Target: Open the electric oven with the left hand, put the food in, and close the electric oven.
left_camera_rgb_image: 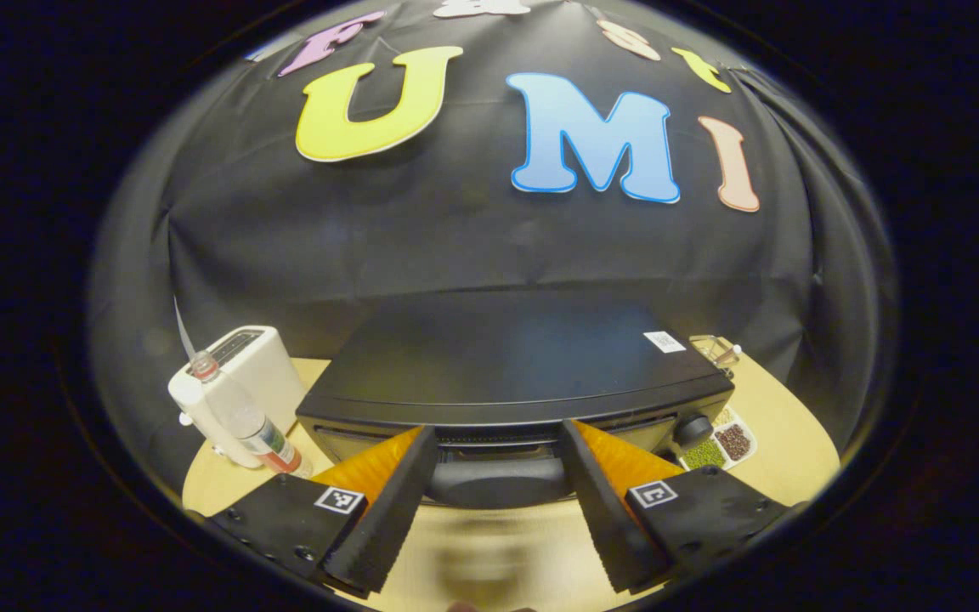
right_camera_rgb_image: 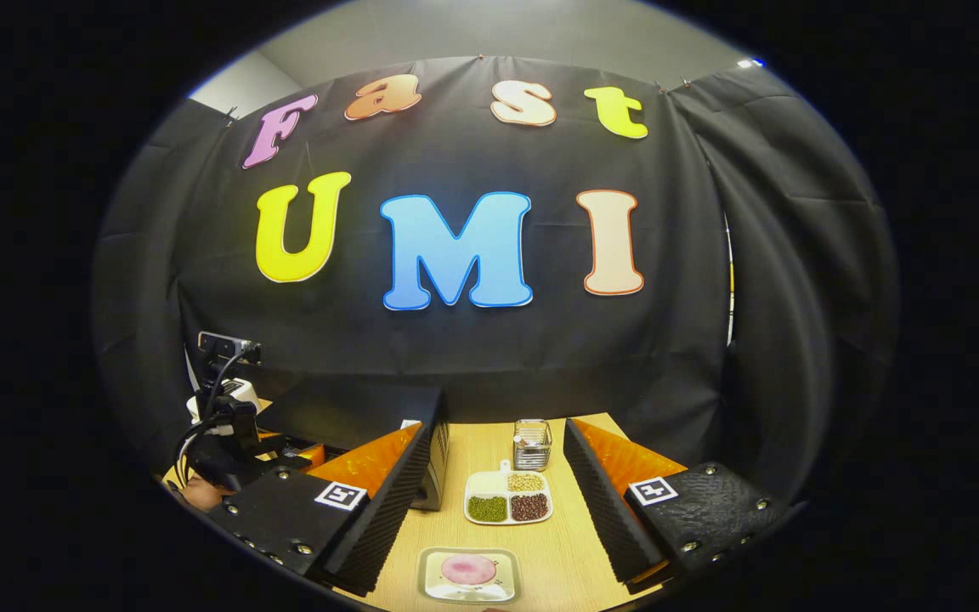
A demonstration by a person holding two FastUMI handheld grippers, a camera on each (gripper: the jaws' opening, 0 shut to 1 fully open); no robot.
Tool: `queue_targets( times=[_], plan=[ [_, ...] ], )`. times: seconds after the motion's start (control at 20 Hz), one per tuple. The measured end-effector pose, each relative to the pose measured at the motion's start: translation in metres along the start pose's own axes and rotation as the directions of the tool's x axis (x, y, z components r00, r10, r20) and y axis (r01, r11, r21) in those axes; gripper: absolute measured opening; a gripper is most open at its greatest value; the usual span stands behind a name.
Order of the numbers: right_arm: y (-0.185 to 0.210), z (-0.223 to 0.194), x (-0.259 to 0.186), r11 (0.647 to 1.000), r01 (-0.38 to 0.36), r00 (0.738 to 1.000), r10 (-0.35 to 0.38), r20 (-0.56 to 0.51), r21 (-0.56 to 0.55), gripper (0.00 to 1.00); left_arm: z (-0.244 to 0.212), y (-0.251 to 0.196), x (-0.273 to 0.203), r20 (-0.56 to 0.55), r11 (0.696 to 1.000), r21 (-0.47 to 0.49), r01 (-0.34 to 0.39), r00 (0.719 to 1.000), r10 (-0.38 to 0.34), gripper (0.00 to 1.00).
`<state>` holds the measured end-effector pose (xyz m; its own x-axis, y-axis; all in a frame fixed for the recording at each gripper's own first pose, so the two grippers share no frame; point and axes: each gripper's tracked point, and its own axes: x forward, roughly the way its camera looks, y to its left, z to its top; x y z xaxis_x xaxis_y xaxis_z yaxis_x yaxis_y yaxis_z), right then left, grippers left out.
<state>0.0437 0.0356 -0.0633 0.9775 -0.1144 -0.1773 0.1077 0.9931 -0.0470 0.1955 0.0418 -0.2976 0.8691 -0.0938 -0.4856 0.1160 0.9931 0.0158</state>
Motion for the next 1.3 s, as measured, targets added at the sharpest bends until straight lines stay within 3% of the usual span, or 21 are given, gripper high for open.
queue_targets(
  times=[0.8,1.05,1.3],
  plan=[
    [0.002,-0.017,-0.016,1.000,-0.031,0.999,0.030,-0.030,-0.005,0.97,-0.087,-0.004,-0.062,-0.095,1.000,-0.030,0.001,0.995,-0.004,0.98],
    [0.000,-0.021,-0.022,1.000,-0.027,0.999,0.026,-0.039,-0.012,0.97,-0.136,0.000,-0.068,-0.212,0.998,-0.060,-0.008,0.977,-0.004,0.98],
    [-0.006,-0.031,-0.023,1.000,-0.019,0.998,0.018,-0.067,-0.010,0.97,-0.122,0.021,-0.082,-0.185,0.987,-0.150,-0.052,0.982,0.024,1.00]
  ],
)
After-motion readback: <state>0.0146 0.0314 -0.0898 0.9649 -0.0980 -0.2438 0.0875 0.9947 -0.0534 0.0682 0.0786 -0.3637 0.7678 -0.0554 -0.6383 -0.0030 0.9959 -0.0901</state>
